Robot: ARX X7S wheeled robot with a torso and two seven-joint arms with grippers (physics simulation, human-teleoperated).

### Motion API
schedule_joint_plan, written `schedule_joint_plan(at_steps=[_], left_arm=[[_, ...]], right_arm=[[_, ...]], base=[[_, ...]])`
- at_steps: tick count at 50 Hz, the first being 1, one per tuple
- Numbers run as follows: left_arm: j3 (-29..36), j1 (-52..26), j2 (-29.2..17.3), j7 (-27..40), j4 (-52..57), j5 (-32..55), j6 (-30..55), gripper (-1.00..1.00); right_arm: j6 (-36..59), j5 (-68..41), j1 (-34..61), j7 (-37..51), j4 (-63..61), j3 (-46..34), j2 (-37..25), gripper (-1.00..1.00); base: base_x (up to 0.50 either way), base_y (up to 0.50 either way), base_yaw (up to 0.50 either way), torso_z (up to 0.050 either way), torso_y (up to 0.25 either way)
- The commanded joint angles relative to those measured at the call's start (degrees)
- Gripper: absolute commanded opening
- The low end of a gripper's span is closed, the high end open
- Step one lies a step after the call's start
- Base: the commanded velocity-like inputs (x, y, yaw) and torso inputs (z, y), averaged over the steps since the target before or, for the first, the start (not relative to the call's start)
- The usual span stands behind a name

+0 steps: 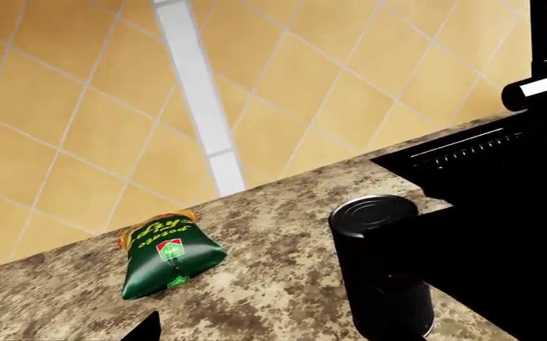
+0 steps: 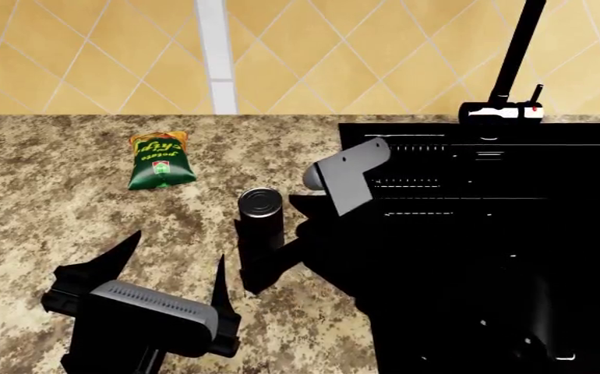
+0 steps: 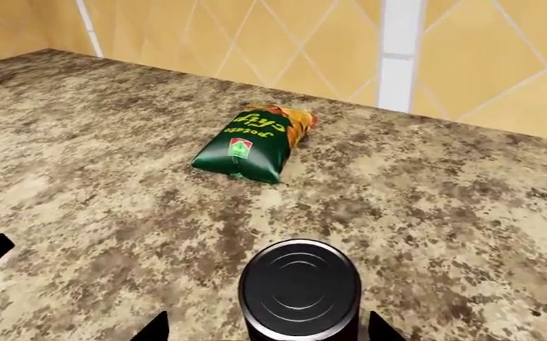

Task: Pick the cans from the counter and place them in their designated side in the cabinet.

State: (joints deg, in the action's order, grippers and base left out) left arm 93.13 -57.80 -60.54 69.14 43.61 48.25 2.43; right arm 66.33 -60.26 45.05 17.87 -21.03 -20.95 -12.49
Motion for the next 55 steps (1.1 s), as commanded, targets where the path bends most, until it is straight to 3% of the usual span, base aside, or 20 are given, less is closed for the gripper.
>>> schedule_joint_plan(at_steps=[1, 20, 39, 40, 55], left_arm=[[-0.1, 0.5, -0.1, -0.2, -0.2, -0.3, -0.4, 1.0], [-0.3, 0.8, -0.7, -0.3, -0.1, -0.7, -0.6, 1.0], [-0.5, 1.8, -0.4, -0.8, -1.2, -1.1, -1.4, 1.0], [-0.5, 1.8, -0.4, -0.9, -1.3, -1.1, -1.5, 1.0], [-0.7, 2.4, -0.6, -1.2, -1.8, -1.3, -2.1, 1.0]], right_arm=[[-2.7, 3.8, -5.5, -2.2, 4.5, -4.0, 1.2, 1.0], [-6.4, 7.6, -2.6, -4.5, 11.7, -6.7, 2.3, 1.0], [-13.1, 6.5, -2.4, -7.6, 9.2, -4.6, 3.5, 1.0], [-14.1, 7.0, -2.7, -7.7, 8.6, -4.5, 3.4, -1.0], [-15.8, 6.9, -2.6, -7.6, 6.5, -4.1, 2.3, -1.0]], base=[[0.0, 0.0, 0.0, 0.0, 0.0], [0.0, 0.0, 0.0, 0.0, 0.0], [0.0, 0.0, 0.0, 0.0, 0.0], [0.0, 0.0, 0.0, 0.0, 0.0], [0.01, 0.0, 0.0, 0.0, 0.0]])
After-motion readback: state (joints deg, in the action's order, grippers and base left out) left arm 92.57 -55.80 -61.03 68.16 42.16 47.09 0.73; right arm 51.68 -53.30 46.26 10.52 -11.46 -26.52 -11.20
